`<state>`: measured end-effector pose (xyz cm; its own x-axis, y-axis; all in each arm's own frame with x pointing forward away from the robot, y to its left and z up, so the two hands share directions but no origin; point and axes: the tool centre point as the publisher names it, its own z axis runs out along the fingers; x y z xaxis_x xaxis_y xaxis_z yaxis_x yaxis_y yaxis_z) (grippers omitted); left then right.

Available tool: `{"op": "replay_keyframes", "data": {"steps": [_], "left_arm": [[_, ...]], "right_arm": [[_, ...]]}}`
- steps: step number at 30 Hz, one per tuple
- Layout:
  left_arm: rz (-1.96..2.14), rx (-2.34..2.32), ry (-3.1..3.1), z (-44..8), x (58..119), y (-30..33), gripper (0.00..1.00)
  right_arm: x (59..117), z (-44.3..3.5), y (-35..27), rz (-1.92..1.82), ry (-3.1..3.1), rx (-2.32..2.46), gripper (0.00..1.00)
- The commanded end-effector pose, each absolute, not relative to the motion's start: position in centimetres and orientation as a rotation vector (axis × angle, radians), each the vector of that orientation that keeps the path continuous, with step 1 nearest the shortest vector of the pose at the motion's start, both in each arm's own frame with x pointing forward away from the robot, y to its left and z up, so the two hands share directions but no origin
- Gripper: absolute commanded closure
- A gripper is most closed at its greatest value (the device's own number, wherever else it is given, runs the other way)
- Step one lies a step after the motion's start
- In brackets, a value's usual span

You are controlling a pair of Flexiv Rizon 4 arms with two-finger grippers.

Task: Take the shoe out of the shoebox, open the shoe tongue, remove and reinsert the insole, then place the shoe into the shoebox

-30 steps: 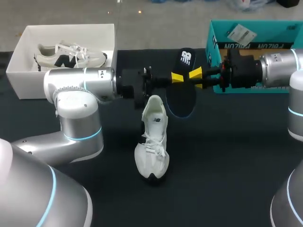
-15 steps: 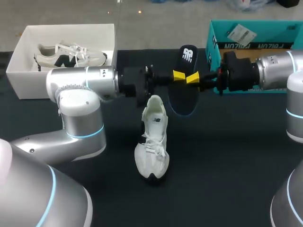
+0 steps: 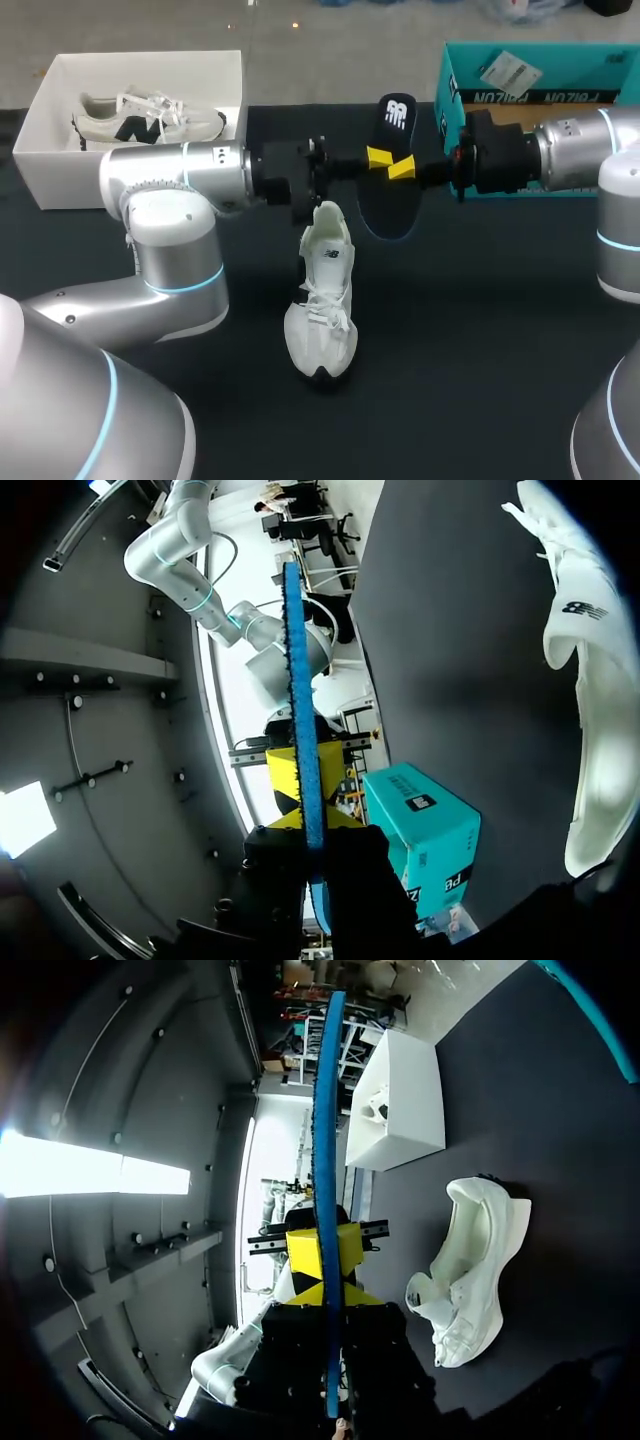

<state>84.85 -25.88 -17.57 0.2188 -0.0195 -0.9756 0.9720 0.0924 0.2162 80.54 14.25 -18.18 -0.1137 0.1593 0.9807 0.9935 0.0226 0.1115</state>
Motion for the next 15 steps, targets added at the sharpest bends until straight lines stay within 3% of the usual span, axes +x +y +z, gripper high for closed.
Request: {"op": "replay_keyframes", "data": {"steps": [1, 2, 3, 15], "left_arm": [[-0.992, 1.204, 1.072, -17.6, 84.8, -26.0, 0.96], [-1.000, 1.198, 1.076, -17.6, 84.9, -25.9, 0.58], [-1.001, 1.196, 1.078, -17.5, 84.9, -25.8, 0.00], [-1.016, 1.289, 1.108, -16.1, 84.4, -19.2, 0.00]], "right_arm": [[80.5, -18.2, 14.4, -1.202, -1.417, -1.261, 1.00], [80.5, -18.2, 14.4, -1.203, -1.414, -1.258, 1.00], [80.5, -18.2, 14.5, -1.203, -1.413, -1.256, 1.00], [80.7, -18.3, 13.6, -1.250, -1.419, -1.259, 1.00]]}}
